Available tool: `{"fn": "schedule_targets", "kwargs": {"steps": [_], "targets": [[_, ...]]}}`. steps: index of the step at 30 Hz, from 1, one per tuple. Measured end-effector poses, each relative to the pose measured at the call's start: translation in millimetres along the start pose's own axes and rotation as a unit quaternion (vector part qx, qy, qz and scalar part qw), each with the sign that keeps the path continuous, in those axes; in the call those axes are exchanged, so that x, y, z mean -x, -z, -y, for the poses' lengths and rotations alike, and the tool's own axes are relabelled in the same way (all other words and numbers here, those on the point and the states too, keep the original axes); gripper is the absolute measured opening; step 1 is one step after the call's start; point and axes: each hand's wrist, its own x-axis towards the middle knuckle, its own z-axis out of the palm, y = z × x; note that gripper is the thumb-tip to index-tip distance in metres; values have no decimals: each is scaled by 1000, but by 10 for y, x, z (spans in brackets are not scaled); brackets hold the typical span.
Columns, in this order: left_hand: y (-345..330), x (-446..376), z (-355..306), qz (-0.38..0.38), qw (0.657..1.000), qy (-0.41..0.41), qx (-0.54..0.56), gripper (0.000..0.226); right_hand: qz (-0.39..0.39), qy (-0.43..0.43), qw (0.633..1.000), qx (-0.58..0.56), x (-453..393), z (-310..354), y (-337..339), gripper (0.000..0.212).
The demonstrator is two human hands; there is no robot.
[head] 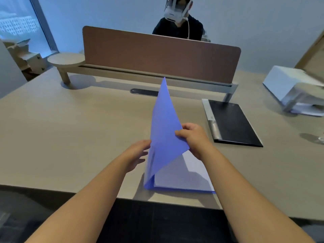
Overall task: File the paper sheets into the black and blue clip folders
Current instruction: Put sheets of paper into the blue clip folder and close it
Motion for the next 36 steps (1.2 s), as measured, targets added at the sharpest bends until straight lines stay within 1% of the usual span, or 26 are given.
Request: {"fn": "schedule_targets", "kwargs": {"steps": [2,5,7,10,12,13,15,18,20,22,24,26,29,32,34,36], "targets": [[-238,-79,91,-14,999,21,-35,52,-29,-15,999,16,4,-183,388,5],[-599,-161,264,-59,994,48,-73,56,-65,-58,993,74,-46,-613,883,16],[-695,-213,425,-108,988,64,-94,55,-76,-101,988,86,-92,-937,1053,10],[-758,-289,635,-180,964,98,-171,59,-76,-170,978,99,-185,-1456,1162,8],[-758,-327,704,-211,957,93,-175,61,-94,-199,971,92,-249,-1696,1165,11],[-765,-346,720,-219,957,91,-168,59,-103,-216,968,81,-308,-1803,1160,16],[-759,-380,719,-213,962,94,-146,54,-104,-238,964,66,-376,-1919,1177,31],[-749,-424,673,-170,976,103,-92,41,-88,-262,960,38,-444,-1941,1205,46],[-746,-439,594,-152,982,95,-62,28,-86,-272,958,4,-440,-1747,1155,42],[-708,-470,500,-156,985,68,-38,21,-73,-255,964,-4,-497,-1606,1128,35],[-668,-518,402,-163,985,41,-29,17,-70,-224,972,-1,-573,-1491,1109,33],[-684,-606,296,-162,986,21,-30,18,-83,-196,977,19,-649,-1382,1135,32],[-849,-781,116,-144,989,-2,-37,26,-128,-175,976,34,-734,-1294,1326,31],[-1146,-977,-39,-119,992,-20,-40,29,-159,-176,971,32,-771,-1262,1658,19],[-1388,-1100,-112,-109,993,-22,-42,27,-179,-179,967,20,-810,-1304,1923,23],[-1638,-1250,-156,-107,993,-14,-38,33,-201,-191,961,5,-881,-1370,2176,22]]}}
